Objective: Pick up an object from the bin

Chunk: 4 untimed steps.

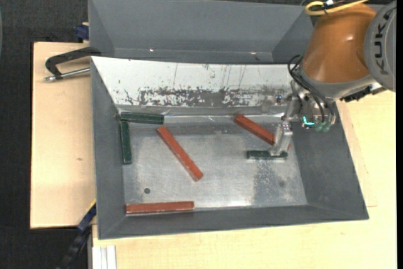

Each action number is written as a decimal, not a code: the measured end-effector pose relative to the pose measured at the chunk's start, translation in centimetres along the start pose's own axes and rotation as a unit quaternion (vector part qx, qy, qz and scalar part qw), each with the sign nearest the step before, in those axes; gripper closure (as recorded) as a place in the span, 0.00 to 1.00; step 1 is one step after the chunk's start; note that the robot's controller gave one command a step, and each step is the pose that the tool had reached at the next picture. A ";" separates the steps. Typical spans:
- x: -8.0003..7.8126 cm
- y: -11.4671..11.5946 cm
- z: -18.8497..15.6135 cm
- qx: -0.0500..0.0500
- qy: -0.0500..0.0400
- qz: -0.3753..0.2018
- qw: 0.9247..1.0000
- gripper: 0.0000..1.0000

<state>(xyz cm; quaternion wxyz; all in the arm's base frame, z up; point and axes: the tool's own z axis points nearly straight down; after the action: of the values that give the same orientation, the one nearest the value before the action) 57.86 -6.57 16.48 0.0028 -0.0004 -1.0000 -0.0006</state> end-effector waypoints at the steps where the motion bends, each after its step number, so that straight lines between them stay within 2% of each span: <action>1: -0.2 0.0 -0.4 0.001 -0.004 -0.001 1.000 1.00; 2: -0.2 0.0 -0.4 0.001 -0.004 -0.001 1.000 1.00; 3: -0.5 -0.6 -2.7 0.000 -0.001 -0.048 0.999 1.00; 4: 1.1 0.3 -10.3 0.001 -0.004 -0.129 0.992 1.00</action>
Offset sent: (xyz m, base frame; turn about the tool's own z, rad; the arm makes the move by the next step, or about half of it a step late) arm 0.0000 0.0000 0.0000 0.0000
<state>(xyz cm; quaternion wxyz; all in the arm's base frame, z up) 56.85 -6.30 26.79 -0.0012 0.1290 -0.9916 -0.0004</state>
